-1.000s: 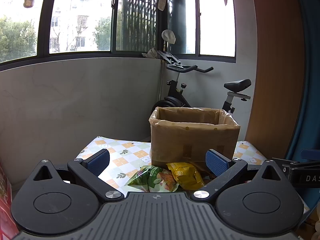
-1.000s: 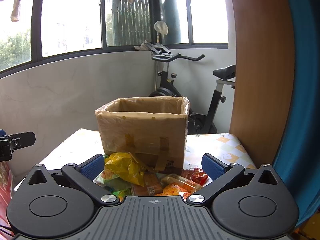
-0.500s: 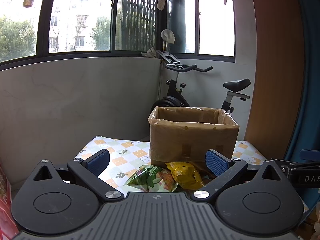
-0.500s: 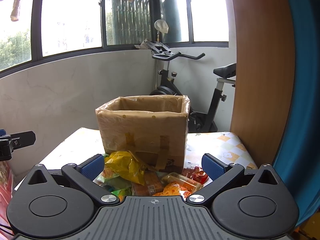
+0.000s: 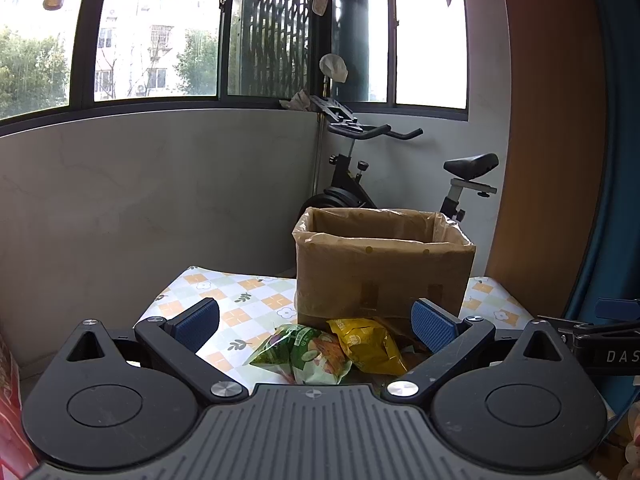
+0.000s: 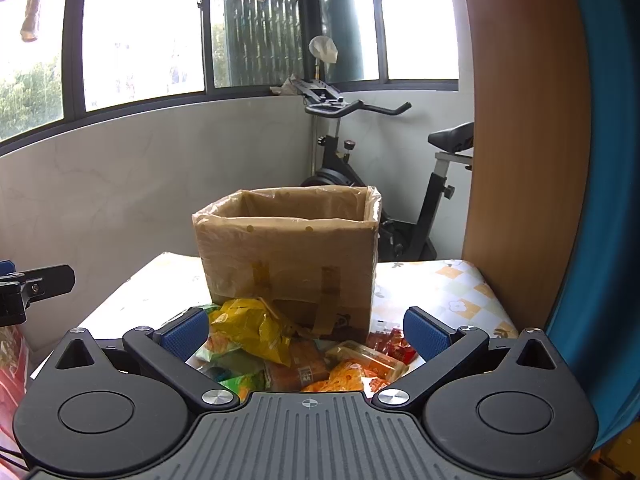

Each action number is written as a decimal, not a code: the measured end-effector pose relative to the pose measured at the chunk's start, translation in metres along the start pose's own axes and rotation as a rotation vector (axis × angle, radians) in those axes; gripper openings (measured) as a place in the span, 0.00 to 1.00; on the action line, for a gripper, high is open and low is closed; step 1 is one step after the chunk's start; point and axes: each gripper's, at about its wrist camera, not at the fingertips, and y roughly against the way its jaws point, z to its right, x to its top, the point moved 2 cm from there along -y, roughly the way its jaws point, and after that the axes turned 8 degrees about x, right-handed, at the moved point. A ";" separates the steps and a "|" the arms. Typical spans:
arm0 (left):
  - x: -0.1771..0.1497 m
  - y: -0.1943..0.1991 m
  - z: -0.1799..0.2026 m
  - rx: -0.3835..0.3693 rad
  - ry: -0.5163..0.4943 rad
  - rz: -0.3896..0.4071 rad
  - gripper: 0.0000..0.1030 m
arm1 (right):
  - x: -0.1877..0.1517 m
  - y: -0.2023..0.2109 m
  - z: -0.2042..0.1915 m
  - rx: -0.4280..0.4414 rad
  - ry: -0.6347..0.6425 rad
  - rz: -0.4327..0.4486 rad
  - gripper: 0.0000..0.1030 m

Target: Organize snacks

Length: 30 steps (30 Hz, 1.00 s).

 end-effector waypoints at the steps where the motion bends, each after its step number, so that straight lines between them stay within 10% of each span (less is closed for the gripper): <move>1: 0.000 0.000 0.000 0.000 0.001 -0.002 1.00 | 0.000 0.000 0.000 0.000 -0.001 -0.001 1.00; 16: 0.004 -0.035 -0.012 0.041 0.018 -0.003 1.00 | 0.002 -0.017 0.035 -0.001 -0.037 0.163 1.00; 30: -0.073 -0.128 0.020 -0.193 -0.073 -0.167 0.99 | -0.057 -0.106 0.053 -0.047 -0.074 0.029 1.00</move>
